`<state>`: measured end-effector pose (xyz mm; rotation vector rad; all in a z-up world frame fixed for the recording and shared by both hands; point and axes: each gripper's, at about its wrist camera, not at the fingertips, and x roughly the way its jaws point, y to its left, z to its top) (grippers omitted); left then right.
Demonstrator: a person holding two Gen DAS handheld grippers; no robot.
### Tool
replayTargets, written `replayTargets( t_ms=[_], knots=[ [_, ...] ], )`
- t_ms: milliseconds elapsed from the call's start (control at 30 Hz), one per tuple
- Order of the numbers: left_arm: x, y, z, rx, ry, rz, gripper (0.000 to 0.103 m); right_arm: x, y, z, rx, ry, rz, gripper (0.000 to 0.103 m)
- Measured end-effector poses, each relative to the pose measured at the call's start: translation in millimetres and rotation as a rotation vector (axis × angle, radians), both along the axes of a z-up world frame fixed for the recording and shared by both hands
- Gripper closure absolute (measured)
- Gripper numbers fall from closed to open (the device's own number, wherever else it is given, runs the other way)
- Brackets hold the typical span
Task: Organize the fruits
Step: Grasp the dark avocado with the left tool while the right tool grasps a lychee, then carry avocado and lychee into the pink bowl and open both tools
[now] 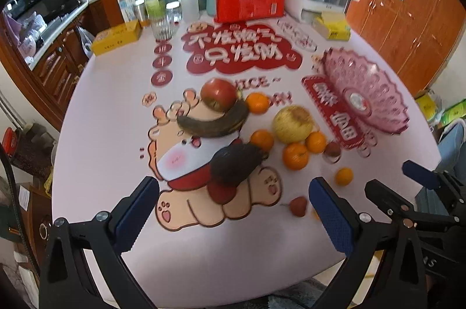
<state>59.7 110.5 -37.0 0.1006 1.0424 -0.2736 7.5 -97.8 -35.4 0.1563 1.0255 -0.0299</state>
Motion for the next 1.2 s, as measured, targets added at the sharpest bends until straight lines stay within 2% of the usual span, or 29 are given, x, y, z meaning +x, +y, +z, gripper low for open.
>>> replayTargets(
  t_ms=[233, 333, 400, 533, 800, 1000, 1100, 1167, 1200],
  knots=[
    [22, 23, -50, 0.034, 0.041, -0.032, 0.001, 16, 17, -58, 0.045, 0.100, 0.025, 0.032],
    [36, 22, -71, 0.058, 0.060, -0.064, 0.001, 22, 23, -81, 0.068, 0.147, 0.045, 0.040],
    [46, 21, -82, 0.056, 0.080, -0.086, 0.001, 24, 25, -90, 0.075, 0.162, 0.055, 0.045],
    [61, 13, -103, 0.060, 0.114, -0.133, 0.001, 28, 36, -103, 0.050, 0.180, 0.091, 0.047],
    [82, -7, -124, 0.041, 0.158, -0.201, 0.003, 39, 50, -123, -0.005, 0.205, 0.154, 0.058],
    [98, -16, -138, -0.007, 0.219, -0.232, 0.012, 44, 54, -131, -0.006, 0.216, 0.189, 0.072],
    [103, -21, -144, -0.024, 0.247, -0.244, 0.023, 44, 56, -133, -0.027, 0.215, 0.209, 0.072],
    [104, -24, -148, -0.048, 0.267, -0.263, 0.040, 45, 57, -132, -0.036, 0.210, 0.218, 0.073],
    [104, -26, -150, -0.047, 0.271, -0.266, 0.040, 44, 56, -133, -0.035, 0.206, 0.218, 0.073]
  ],
)
